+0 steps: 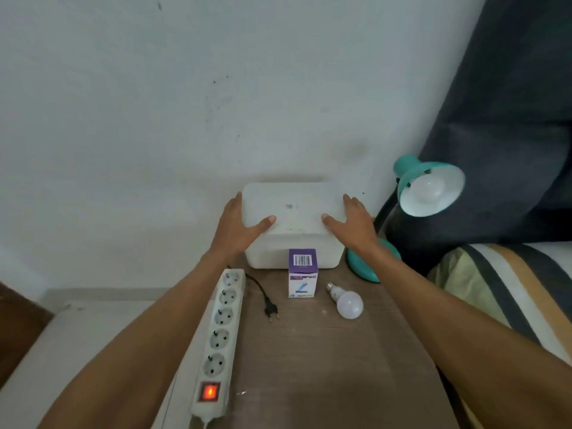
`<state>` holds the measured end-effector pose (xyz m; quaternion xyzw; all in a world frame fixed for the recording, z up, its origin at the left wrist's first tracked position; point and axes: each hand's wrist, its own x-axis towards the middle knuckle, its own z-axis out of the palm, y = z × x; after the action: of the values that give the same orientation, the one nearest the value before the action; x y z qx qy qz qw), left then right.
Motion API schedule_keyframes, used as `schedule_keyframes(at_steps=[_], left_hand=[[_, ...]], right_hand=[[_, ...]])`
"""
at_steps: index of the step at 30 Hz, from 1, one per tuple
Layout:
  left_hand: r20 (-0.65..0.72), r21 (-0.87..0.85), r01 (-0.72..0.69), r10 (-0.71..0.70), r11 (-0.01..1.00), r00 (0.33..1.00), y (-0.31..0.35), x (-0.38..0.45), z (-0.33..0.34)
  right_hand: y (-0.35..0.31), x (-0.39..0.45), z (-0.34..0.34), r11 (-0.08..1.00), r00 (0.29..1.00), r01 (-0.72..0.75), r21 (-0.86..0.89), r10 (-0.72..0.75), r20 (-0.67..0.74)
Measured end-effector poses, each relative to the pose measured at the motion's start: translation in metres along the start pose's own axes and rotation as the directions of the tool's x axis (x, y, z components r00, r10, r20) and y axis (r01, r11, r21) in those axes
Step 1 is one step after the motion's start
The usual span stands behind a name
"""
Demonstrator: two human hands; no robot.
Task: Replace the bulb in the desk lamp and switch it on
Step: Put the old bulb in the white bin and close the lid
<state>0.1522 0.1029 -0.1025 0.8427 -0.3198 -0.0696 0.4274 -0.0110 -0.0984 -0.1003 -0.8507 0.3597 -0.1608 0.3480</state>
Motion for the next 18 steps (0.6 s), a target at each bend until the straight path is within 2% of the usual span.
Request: schedule_keyframes(at_steps=[3, 8, 18], left_hand=[[0.060, -0.034, 0.041, -0.039, 0.999, 0.997, -0.004, 0.008, 0.004], [0.041, -0.095, 0.091, -0.088, 0.991, 0.995, -0.005, 0.016, 0.006], [0.003, -0.102, 0.060, -0.060, 0.993, 0.998, 0.004, 0.015, 0.010]], right_hand=[[0.005, 0.008, 0.009, 1.000, 0.999, 0.011, 0.014, -0.012, 0.030], [0.008, 0.017, 0.012, 0.999, 1.000, 0.028, 0.043, -0.029, 0.000], [0.001, 0.021, 0.014, 0.998, 1.000, -0.006, 0.057, 0.008, -0.023]])
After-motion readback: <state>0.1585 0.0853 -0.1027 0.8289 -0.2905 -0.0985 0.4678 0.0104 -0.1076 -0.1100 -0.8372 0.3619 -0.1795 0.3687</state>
